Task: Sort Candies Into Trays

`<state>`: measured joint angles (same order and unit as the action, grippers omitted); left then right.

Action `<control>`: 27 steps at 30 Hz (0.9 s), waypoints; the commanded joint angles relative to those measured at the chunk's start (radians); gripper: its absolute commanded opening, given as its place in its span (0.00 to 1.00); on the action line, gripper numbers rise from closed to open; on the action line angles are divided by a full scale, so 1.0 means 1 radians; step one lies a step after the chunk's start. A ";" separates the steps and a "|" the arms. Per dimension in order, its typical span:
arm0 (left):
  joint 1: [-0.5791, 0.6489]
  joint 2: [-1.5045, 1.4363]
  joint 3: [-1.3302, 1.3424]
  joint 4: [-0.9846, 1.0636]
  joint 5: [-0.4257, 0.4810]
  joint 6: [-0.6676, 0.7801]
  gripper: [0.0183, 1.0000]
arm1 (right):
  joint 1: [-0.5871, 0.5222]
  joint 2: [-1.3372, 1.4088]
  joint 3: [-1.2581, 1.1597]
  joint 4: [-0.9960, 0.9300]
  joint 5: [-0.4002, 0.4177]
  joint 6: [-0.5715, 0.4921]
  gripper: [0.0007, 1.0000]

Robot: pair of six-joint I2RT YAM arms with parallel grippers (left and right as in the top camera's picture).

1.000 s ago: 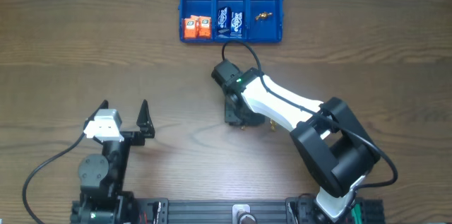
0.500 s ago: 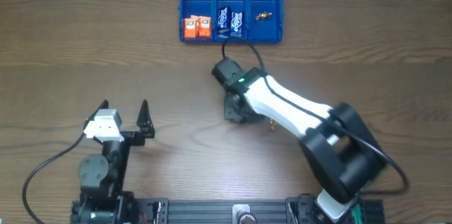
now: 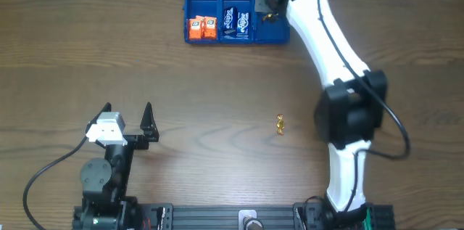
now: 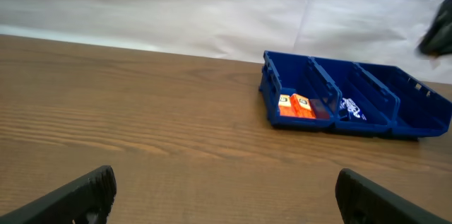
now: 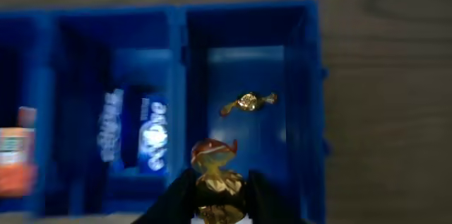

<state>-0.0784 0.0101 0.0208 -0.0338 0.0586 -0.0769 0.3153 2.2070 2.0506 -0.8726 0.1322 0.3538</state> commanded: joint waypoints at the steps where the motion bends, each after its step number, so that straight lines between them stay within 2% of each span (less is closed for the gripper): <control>1: 0.007 -0.006 -0.015 -0.041 0.010 0.010 1.00 | -0.016 0.059 0.028 0.027 0.025 -0.034 0.30; 6: 0.007 -0.006 -0.015 -0.041 0.010 0.010 1.00 | -0.016 0.060 0.028 0.019 0.048 -0.038 0.37; 11: 0.007 -0.006 -0.015 -0.041 0.010 0.010 1.00 | -0.016 -0.054 0.028 -0.085 0.055 -0.042 0.53; 15: 0.007 -0.006 -0.015 -0.041 0.010 0.010 1.00 | 0.012 -0.237 -0.048 -0.190 0.071 -0.053 0.74; 18: 0.007 -0.006 -0.015 -0.041 0.010 0.010 1.00 | 0.083 -0.421 -0.328 -0.200 0.077 -0.032 0.77; 20: 0.007 -0.006 -0.015 -0.041 0.010 0.010 1.00 | 0.122 -0.506 -0.532 -0.173 0.074 0.045 0.77; 22: 0.007 -0.006 -0.015 -0.041 0.010 0.010 1.00 | 0.142 -0.551 -0.703 -0.137 0.040 0.096 0.76; 25: 0.007 -0.006 -0.015 -0.041 0.010 0.010 1.00 | 0.151 -0.560 -0.939 -0.051 -0.056 0.148 0.76; 27: 0.007 -0.006 -0.015 -0.041 0.010 0.010 1.00 | 0.150 -0.559 -1.027 0.010 -0.090 0.148 0.76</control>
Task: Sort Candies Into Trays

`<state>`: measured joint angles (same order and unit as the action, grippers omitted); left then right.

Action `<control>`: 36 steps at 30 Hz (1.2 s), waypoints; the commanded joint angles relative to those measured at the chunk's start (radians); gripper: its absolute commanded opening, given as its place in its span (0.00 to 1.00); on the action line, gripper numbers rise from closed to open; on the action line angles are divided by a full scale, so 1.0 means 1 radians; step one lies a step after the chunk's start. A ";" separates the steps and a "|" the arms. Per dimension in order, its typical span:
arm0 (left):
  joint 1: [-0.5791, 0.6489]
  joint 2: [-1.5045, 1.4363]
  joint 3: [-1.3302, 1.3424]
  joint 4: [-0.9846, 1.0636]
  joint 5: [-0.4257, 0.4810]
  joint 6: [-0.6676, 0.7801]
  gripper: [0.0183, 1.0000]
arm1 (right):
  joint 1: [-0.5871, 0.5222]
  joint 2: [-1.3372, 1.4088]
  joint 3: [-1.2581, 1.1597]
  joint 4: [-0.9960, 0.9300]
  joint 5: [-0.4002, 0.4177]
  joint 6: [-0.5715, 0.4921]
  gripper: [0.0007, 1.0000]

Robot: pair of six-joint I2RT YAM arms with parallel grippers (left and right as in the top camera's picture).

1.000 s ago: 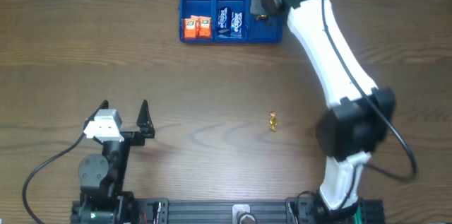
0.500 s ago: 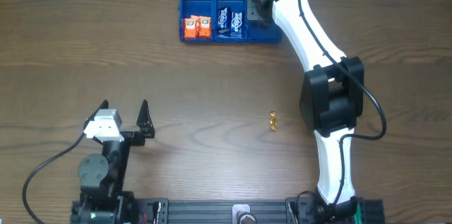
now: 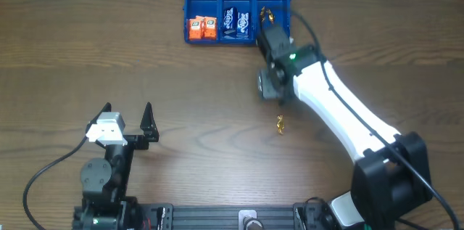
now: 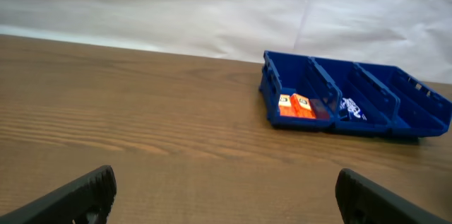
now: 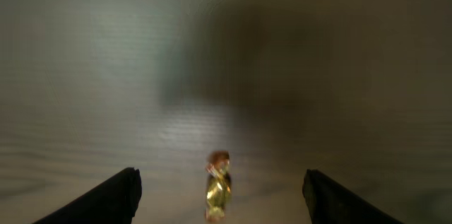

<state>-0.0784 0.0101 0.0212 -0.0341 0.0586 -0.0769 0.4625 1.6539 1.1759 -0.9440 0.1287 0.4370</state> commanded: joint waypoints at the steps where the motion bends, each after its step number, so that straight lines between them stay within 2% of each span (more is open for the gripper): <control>1: 0.007 -0.006 -0.016 -0.040 0.010 0.010 1.00 | 0.003 -0.006 -0.186 0.104 -0.099 0.069 0.76; 7: 0.007 -0.006 -0.016 -0.040 0.010 0.010 1.00 | 0.015 -0.004 -0.253 0.117 -0.101 0.110 0.72; 9: 0.007 -0.006 -0.016 -0.040 0.010 0.010 1.00 | 0.015 -0.003 -0.273 0.156 -0.101 0.110 0.68; 14: 0.007 -0.006 -0.016 -0.040 0.010 0.010 1.00 | 0.015 0.027 -0.280 0.180 -0.101 0.110 0.66; 19: 0.007 -0.006 -0.016 -0.040 0.010 0.010 1.00 | 0.015 0.059 -0.280 0.200 -0.101 0.110 0.59; 25: 0.007 -0.006 -0.016 -0.040 0.010 0.010 1.00 | 0.015 0.059 -0.280 0.195 -0.101 0.113 0.27; 28: 0.007 -0.006 -0.016 -0.040 0.010 0.010 1.00 | 0.015 0.059 -0.280 0.195 -0.101 0.113 0.18; 33: 0.007 -0.006 -0.016 -0.040 0.010 0.010 1.00 | 0.015 0.038 -0.256 0.180 -0.116 0.114 0.14; 36: 0.007 -0.006 -0.016 -0.040 0.010 0.010 1.00 | 0.015 -0.018 -0.133 0.090 -0.092 0.103 0.13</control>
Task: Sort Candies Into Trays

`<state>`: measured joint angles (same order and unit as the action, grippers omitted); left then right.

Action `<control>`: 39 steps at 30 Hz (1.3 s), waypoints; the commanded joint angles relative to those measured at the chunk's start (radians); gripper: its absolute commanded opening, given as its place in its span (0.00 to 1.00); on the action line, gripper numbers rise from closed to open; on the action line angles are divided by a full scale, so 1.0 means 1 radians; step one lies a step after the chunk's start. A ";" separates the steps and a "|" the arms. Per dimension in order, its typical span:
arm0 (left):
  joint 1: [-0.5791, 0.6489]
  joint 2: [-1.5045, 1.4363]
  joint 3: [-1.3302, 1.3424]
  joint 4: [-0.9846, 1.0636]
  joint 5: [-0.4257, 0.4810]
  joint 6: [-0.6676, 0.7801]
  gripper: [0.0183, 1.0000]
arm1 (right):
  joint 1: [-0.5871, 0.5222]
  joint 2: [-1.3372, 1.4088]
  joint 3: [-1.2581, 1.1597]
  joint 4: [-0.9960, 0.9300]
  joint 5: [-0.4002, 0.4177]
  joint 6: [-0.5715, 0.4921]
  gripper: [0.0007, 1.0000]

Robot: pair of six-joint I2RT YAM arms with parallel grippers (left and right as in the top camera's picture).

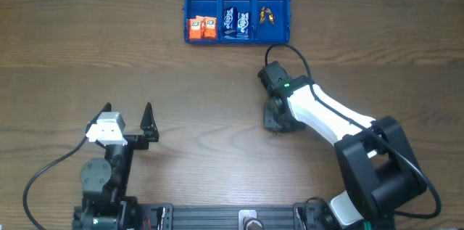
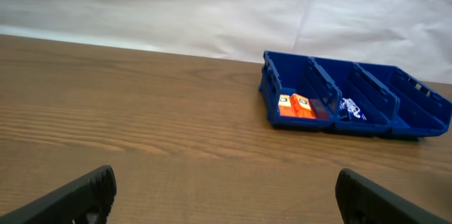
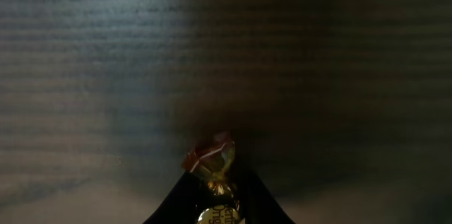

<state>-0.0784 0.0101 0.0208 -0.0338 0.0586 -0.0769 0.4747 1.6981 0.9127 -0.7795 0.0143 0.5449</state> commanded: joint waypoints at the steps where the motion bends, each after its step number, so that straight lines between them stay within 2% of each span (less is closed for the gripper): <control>1: 0.007 -0.006 -0.015 -0.041 0.010 0.010 1.00 | 0.001 -0.068 0.205 -0.123 0.042 -0.028 0.13; 5: 0.007 -0.006 -0.015 -0.041 0.010 0.010 1.00 | -0.060 -0.006 0.629 -0.314 0.140 -0.129 0.13; 8: 0.007 -0.006 -0.015 -0.041 0.010 0.010 1.00 | -0.134 0.163 0.990 -0.407 0.154 -0.187 0.14; 13: 0.007 -0.006 -0.015 -0.041 0.010 0.010 1.00 | -0.206 0.486 1.360 -0.396 0.150 -0.233 0.14; 20: 0.007 -0.006 -0.015 -0.041 0.010 0.010 1.00 | -0.221 0.662 1.372 -0.229 0.142 -0.236 0.17; 29: 0.007 -0.006 -0.015 -0.041 0.010 0.010 1.00 | -0.199 0.670 1.371 -0.185 0.136 -0.236 0.20; 31: 0.007 -0.006 -0.015 -0.041 0.010 0.010 1.00 | -0.197 0.670 1.371 -0.163 0.095 -0.236 0.27; 33: 0.007 -0.006 -0.015 -0.041 0.010 0.010 1.00 | -0.194 0.670 1.371 -0.156 0.097 -0.240 0.41; 35: 0.007 -0.006 -0.015 -0.041 0.010 0.010 1.00 | -0.193 0.661 1.371 -0.155 0.097 -0.241 0.66; 37: 0.007 -0.006 -0.015 -0.041 0.010 0.010 1.00 | -0.201 0.633 1.361 -0.156 0.100 -0.267 0.80; 39: 0.007 -0.006 -0.015 -0.041 0.010 0.010 1.00 | -0.209 0.565 1.307 -0.144 0.159 -0.277 0.84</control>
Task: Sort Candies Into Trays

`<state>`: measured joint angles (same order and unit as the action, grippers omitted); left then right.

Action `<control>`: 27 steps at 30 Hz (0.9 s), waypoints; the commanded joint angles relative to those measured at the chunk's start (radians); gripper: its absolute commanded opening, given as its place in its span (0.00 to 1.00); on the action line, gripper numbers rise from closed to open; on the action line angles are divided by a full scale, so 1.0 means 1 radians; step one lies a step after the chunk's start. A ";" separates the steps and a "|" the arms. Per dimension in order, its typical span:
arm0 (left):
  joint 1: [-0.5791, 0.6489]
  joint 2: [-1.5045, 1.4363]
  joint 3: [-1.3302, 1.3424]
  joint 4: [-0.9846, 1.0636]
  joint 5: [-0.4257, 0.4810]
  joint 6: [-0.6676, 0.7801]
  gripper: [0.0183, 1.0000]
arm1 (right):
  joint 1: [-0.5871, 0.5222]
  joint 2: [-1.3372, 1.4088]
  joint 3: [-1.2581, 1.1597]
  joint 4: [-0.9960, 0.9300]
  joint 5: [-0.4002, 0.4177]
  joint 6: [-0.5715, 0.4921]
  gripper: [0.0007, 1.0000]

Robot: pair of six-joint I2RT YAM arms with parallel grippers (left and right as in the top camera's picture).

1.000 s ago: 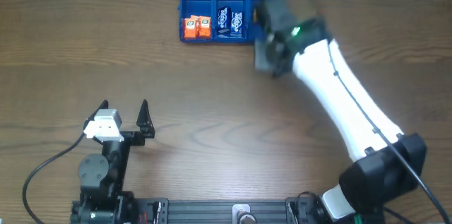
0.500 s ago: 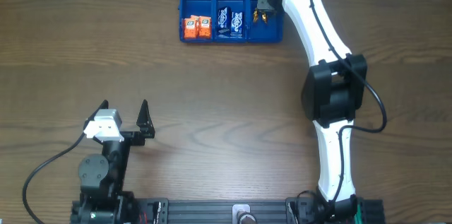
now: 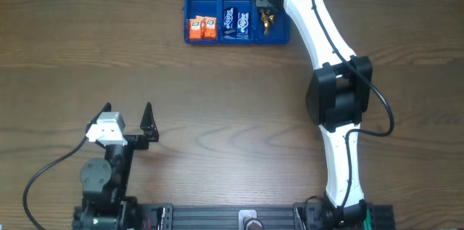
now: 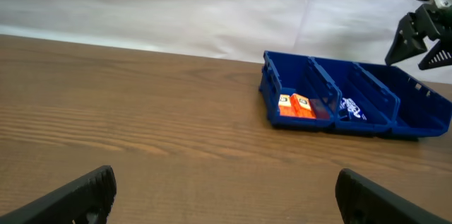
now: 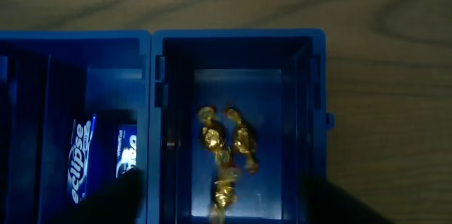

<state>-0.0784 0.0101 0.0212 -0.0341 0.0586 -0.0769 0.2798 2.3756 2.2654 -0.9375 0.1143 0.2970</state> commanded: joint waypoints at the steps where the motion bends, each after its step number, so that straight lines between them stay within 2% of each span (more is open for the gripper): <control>1: 0.007 -0.006 -0.016 -0.040 0.010 0.010 1.00 | -0.018 -0.160 -0.089 0.028 0.081 -0.045 0.87; 3: 0.007 -0.006 -0.016 -0.040 0.010 0.010 1.00 | -0.032 -0.285 -0.223 0.080 0.123 -0.061 1.00; 6: 0.007 -0.006 -0.016 -0.040 0.010 0.010 1.00 | -0.086 -0.582 -0.568 0.254 0.129 -0.097 1.00; 16: 0.007 -0.006 -0.016 -0.040 0.010 0.010 1.00 | -0.262 -1.542 -1.524 0.682 0.128 -0.097 1.00; 18: 0.007 -0.006 -0.016 -0.040 0.010 0.010 1.00 | -0.264 -1.717 -1.659 0.740 0.124 -0.125 1.00; 22: 0.007 -0.006 -0.016 -0.040 0.010 0.010 1.00 | -0.262 -2.058 -1.894 0.861 0.052 -0.175 1.00; 27: 0.007 -0.006 -0.016 -0.040 0.010 0.010 1.00 | -0.234 -2.247 -2.059 0.897 0.014 -0.175 1.00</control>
<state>-0.0784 0.0105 0.0212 -0.0341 0.0586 -0.0769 0.0273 0.1856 0.2779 -0.0521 0.1696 0.1436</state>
